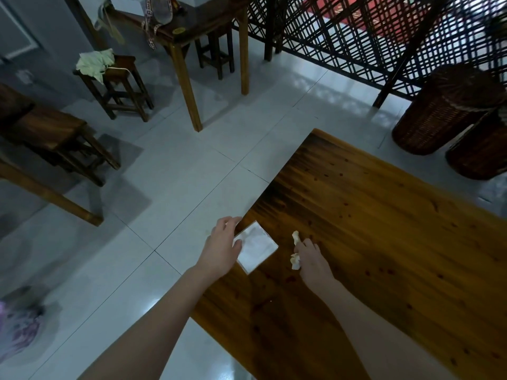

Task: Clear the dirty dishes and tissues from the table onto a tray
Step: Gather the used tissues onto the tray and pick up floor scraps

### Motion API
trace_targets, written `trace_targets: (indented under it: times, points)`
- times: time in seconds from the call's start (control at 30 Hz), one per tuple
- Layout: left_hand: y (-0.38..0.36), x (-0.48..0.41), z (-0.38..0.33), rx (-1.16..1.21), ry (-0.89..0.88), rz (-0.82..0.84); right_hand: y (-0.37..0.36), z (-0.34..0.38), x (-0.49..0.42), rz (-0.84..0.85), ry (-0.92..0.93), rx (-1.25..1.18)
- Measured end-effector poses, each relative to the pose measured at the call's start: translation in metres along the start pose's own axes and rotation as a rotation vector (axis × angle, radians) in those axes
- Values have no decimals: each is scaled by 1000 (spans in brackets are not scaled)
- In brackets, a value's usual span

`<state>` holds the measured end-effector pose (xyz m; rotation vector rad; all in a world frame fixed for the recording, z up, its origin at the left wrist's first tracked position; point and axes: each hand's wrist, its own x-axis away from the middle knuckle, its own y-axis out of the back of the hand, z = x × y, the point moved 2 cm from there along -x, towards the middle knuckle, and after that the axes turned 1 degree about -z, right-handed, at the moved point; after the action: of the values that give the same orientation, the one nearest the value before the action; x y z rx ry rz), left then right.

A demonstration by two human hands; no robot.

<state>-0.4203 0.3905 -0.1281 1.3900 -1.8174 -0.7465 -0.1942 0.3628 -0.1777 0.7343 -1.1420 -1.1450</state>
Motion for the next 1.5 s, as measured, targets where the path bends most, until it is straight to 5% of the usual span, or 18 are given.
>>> trace_targets:
  times: [0.33,0.57,0.83,1.07,1.5]
  points:
    - [-4,6,-16,-15,-35,12,17,-21,19,-139,-38,-142]
    - [-22,6,-49,-51,-44,70,23,-45,47,-133,-166,-29]
    - [-40,13,-64,-103,-71,99,-4,-48,67,17,2,-40]
    - [-38,21,-64,-121,-111,78,-11,-41,73,-68,17,0]
    - [-85,57,-144,-152,-272,173,19,-104,159,-188,-241,-45]
